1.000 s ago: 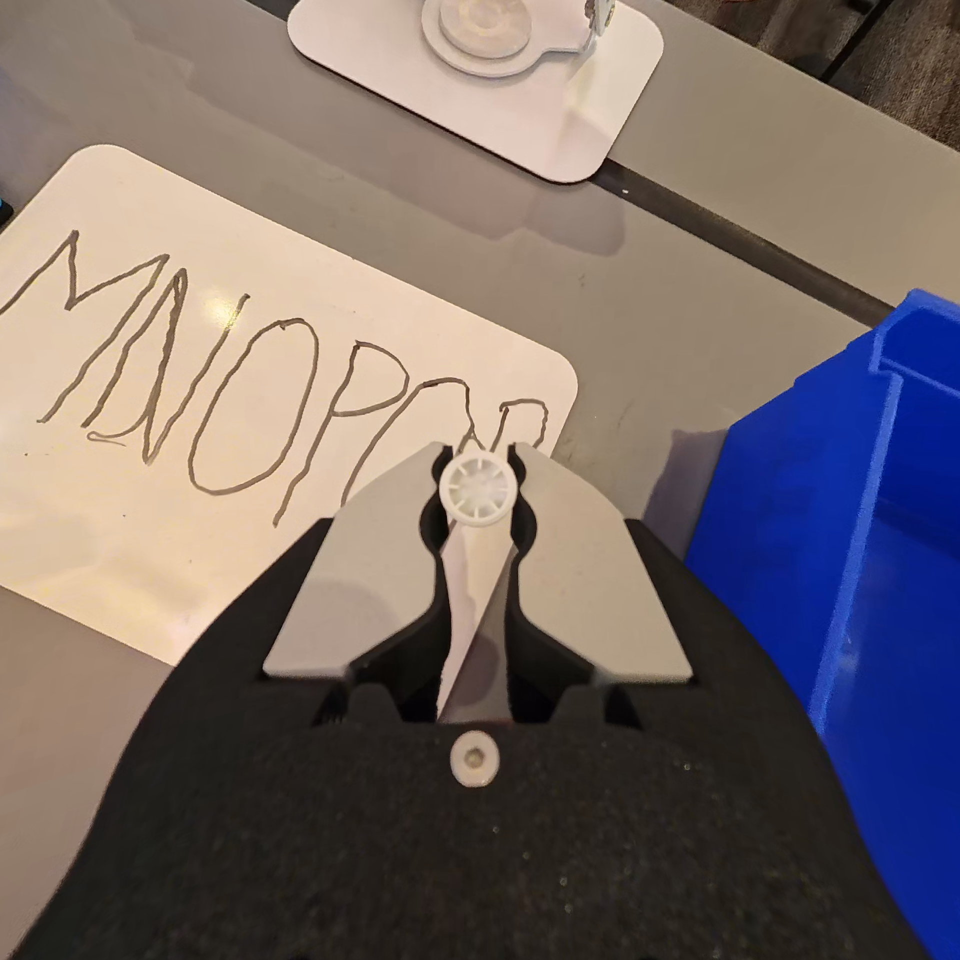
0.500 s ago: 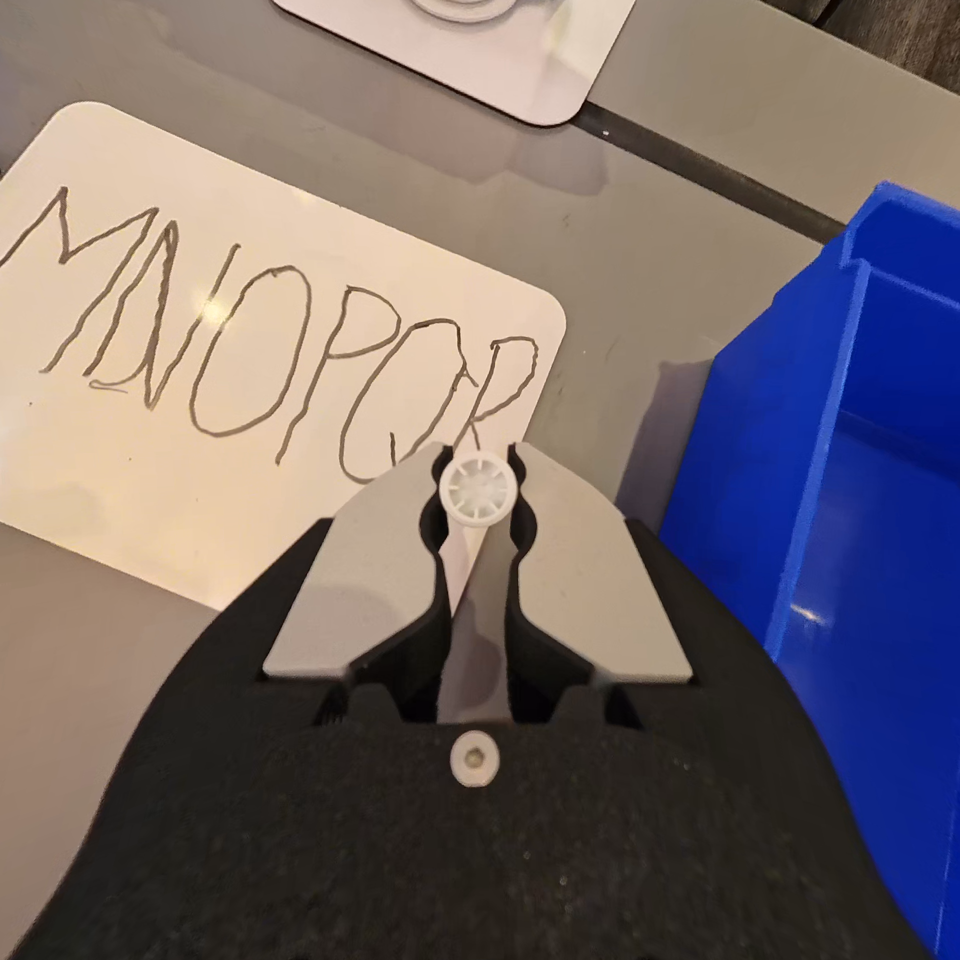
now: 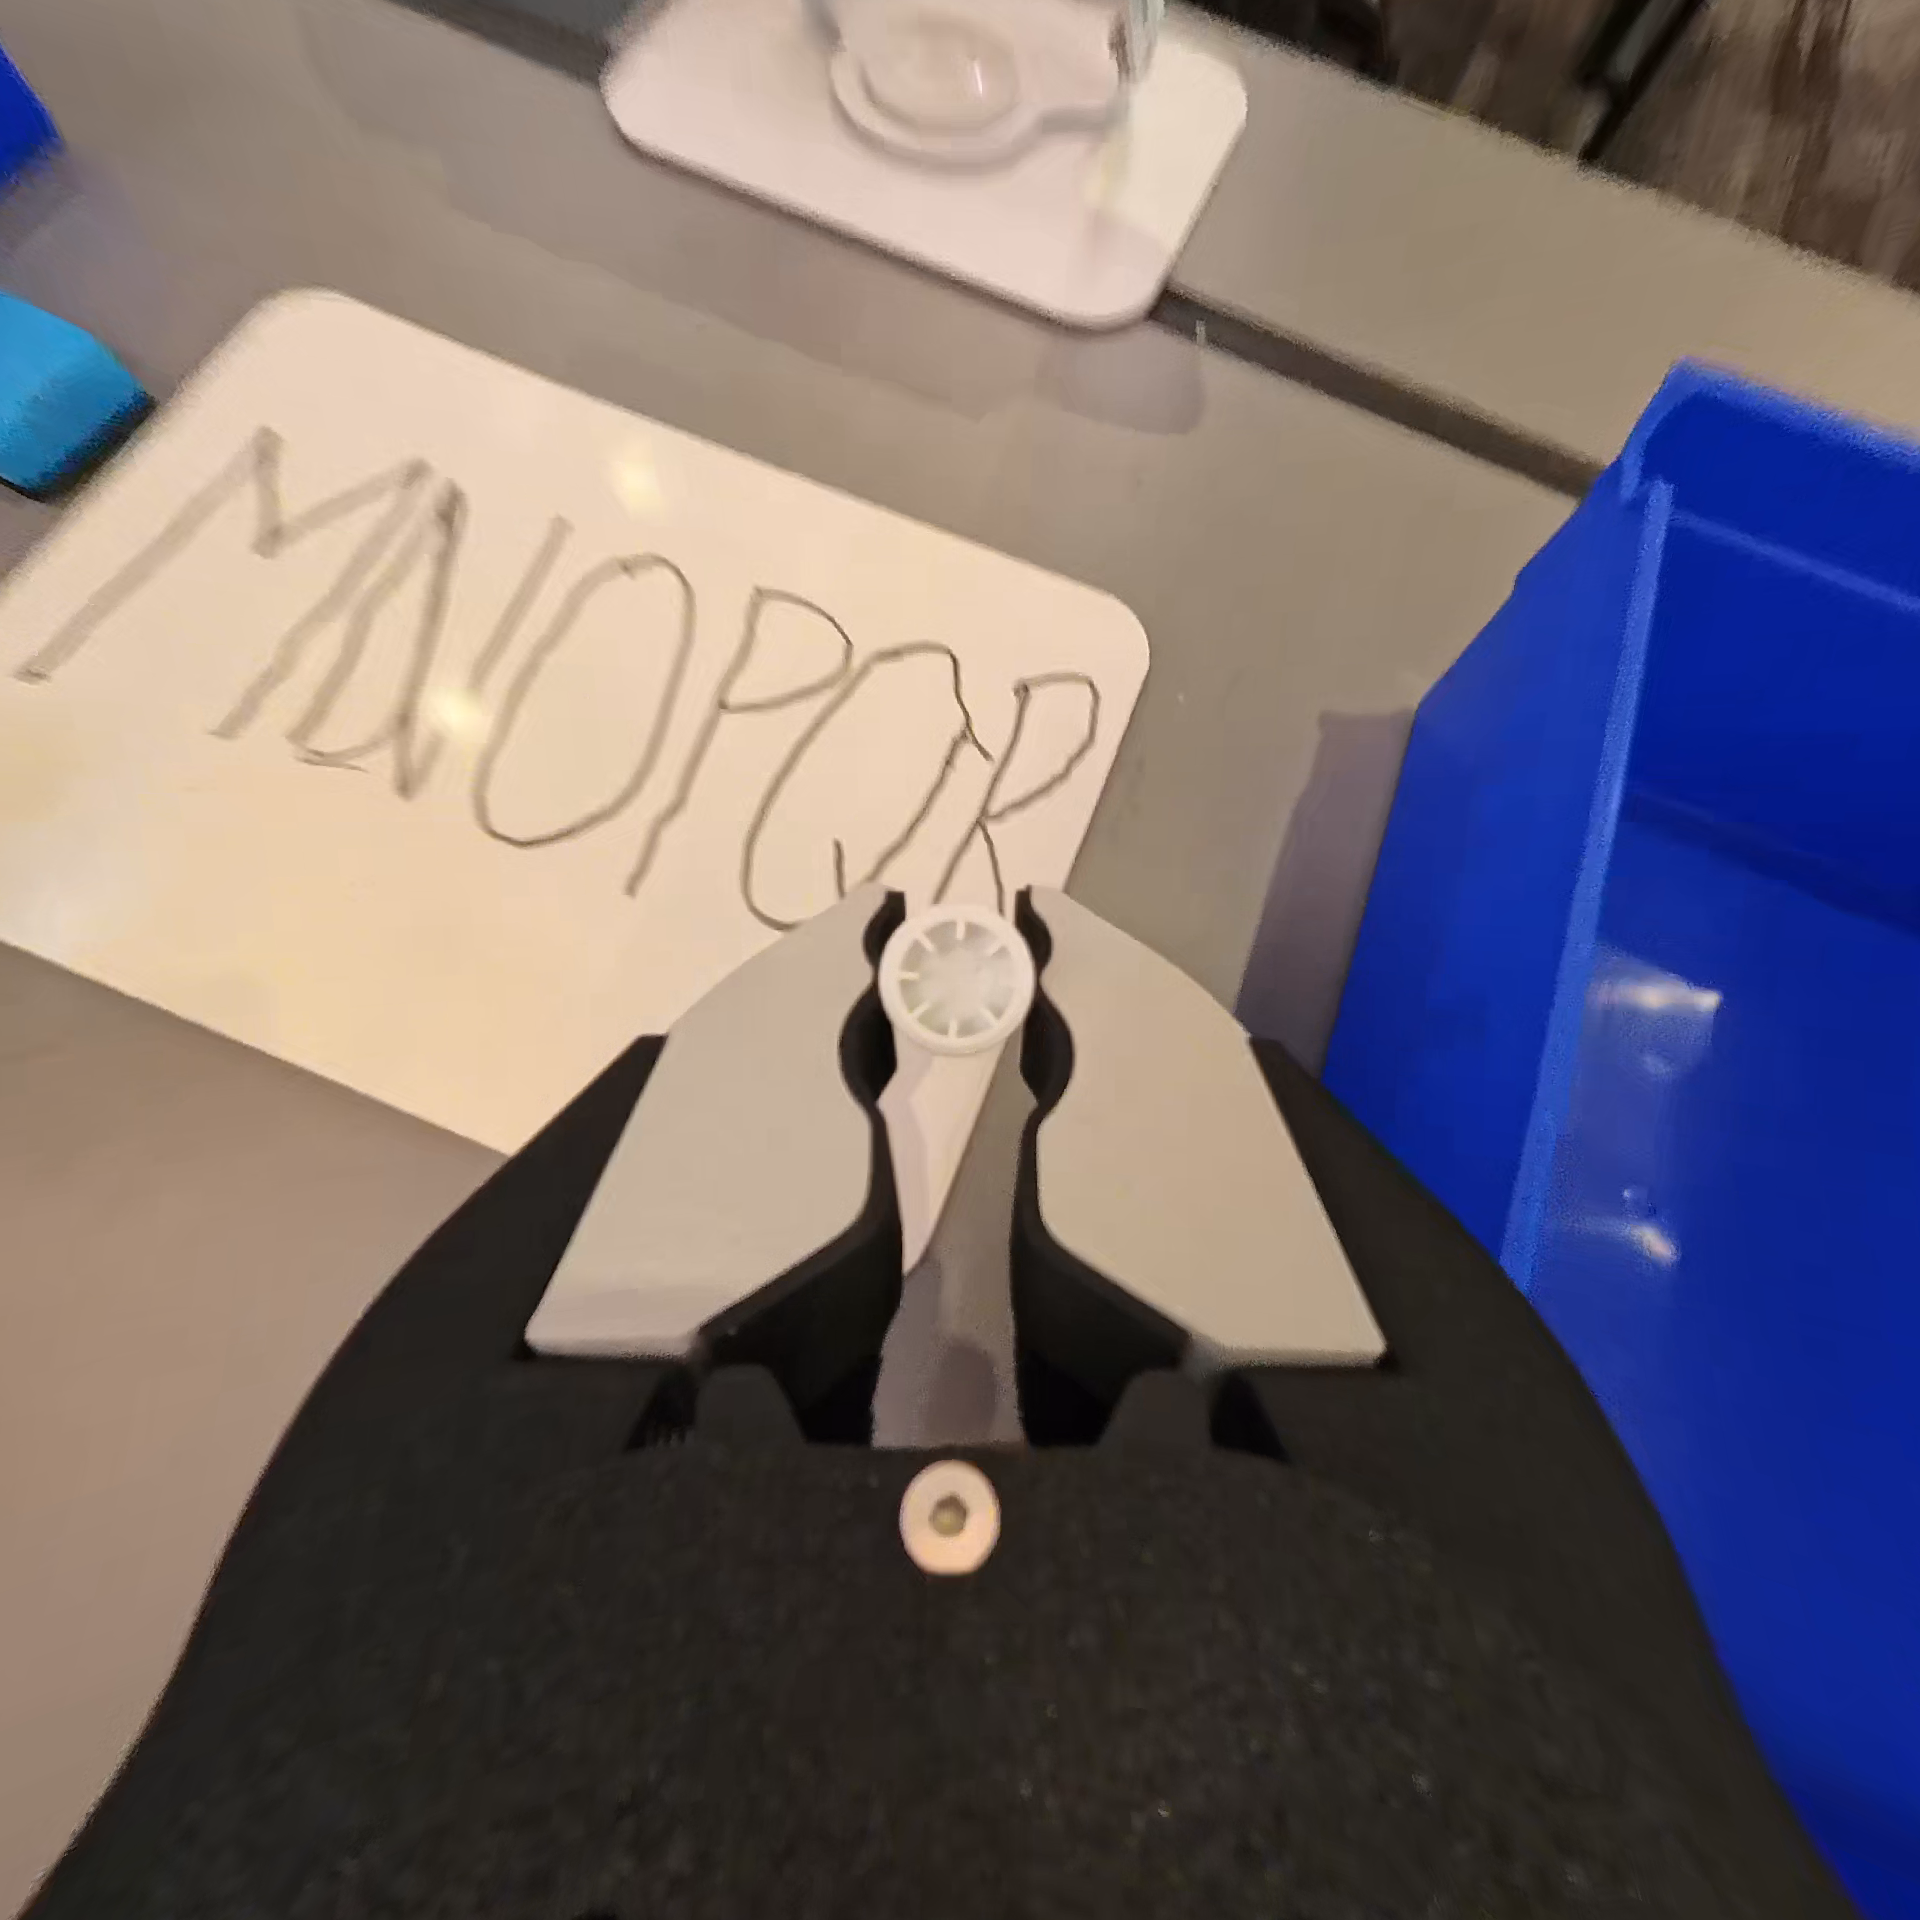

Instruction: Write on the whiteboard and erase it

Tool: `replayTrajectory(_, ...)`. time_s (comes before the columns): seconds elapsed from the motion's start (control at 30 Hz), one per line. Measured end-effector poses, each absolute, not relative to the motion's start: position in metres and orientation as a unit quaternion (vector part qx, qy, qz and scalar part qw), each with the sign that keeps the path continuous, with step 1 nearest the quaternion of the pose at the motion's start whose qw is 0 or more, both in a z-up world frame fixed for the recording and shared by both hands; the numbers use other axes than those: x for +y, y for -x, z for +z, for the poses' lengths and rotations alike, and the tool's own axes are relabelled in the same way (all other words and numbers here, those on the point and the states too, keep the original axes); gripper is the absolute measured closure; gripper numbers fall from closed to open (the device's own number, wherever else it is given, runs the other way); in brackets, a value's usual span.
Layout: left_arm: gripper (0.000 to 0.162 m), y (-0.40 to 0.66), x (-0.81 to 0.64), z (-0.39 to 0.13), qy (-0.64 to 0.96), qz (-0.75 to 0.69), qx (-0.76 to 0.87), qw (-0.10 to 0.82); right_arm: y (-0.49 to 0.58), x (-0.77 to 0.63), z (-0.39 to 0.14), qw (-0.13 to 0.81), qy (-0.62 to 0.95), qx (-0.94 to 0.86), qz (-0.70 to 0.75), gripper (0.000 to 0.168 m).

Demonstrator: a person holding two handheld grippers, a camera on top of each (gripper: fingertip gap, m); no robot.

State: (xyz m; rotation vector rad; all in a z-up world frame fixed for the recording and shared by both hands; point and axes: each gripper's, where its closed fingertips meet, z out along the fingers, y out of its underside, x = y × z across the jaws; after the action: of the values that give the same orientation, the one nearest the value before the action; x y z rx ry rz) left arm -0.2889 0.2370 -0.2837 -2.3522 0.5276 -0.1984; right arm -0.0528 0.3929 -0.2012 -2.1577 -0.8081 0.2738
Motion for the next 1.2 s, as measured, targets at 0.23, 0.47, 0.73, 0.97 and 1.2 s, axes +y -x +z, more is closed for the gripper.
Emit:
replayTrajectory(0.23,0.095,0.289,0.236,-0.284,0.908,-0.076,0.200,0.360,0.050,0.331,-0.119,0.571,0.734,-0.337,0.145,0.148)
replayTrajectory(0.47,0.095,0.289,0.236,-0.283,0.910,-0.073,0.189,0.363,0.031,0.270,-0.137,0.630,0.667,-0.334,0.214,0.148)
replayTrajectory(0.73,0.096,0.288,0.235,-0.283,0.911,-0.069,0.179,0.366,0.018,0.253,-0.147,0.636,0.664,-0.296,0.259,0.148)
replayTrajectory(0.97,0.096,0.288,0.233,-0.283,0.910,-0.068,0.178,0.368,0.012,0.265,-0.156,0.622,0.672,-0.296,0.272,0.148)
replayTrajectory(1.2,0.096,0.288,0.234,-0.283,0.910,-0.068,0.176,0.370,0.012,0.274,-0.161,0.607,0.684,-0.289,0.283,0.148)
